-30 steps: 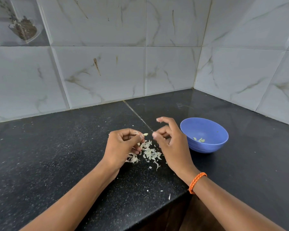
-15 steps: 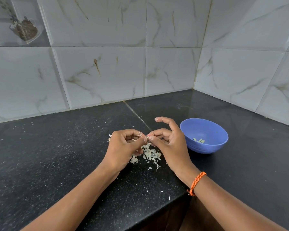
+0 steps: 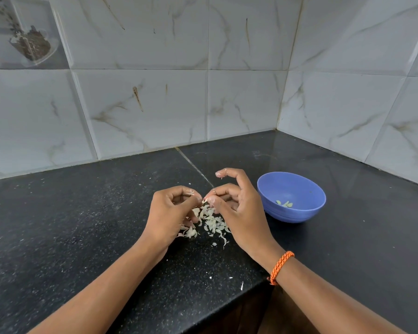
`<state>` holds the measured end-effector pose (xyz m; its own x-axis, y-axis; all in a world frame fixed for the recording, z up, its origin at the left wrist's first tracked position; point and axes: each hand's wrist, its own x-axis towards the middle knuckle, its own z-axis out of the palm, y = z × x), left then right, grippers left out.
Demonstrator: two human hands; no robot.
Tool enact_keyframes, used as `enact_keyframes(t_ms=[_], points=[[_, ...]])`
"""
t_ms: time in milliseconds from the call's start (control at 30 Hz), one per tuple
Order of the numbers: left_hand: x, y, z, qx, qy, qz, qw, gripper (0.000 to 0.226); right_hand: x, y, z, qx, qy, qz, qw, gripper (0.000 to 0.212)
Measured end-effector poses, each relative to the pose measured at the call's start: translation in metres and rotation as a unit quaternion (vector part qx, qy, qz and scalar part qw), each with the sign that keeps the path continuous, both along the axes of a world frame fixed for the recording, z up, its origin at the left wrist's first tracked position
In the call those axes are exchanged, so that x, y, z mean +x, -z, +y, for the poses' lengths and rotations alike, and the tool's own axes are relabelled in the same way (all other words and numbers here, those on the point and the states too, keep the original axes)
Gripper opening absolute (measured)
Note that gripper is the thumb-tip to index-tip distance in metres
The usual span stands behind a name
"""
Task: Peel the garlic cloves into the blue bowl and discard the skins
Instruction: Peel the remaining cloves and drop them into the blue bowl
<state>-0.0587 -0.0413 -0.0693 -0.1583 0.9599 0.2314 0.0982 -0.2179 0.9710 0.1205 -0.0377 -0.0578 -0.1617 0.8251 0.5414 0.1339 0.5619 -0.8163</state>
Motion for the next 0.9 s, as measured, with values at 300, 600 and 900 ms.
enact_keyframes(t_ms=[300,600,900], points=[[-0.008,-0.010,-0.003,0.063,-0.096,0.120,0.986,0.027,0.071,-0.062,0.040,0.066,0.216,-0.173,0.959,0.034],[-0.028,-0.008,0.008,0.067,-0.157,0.271,0.947,0.034,0.100,-0.057,0.044,-0.010,0.276,-0.305,0.912,0.027],[-0.031,-0.005,0.010,0.080,-0.141,0.301,0.940,0.016,0.013,-0.046,0.019,0.098,0.120,-0.358,0.921,0.017]])
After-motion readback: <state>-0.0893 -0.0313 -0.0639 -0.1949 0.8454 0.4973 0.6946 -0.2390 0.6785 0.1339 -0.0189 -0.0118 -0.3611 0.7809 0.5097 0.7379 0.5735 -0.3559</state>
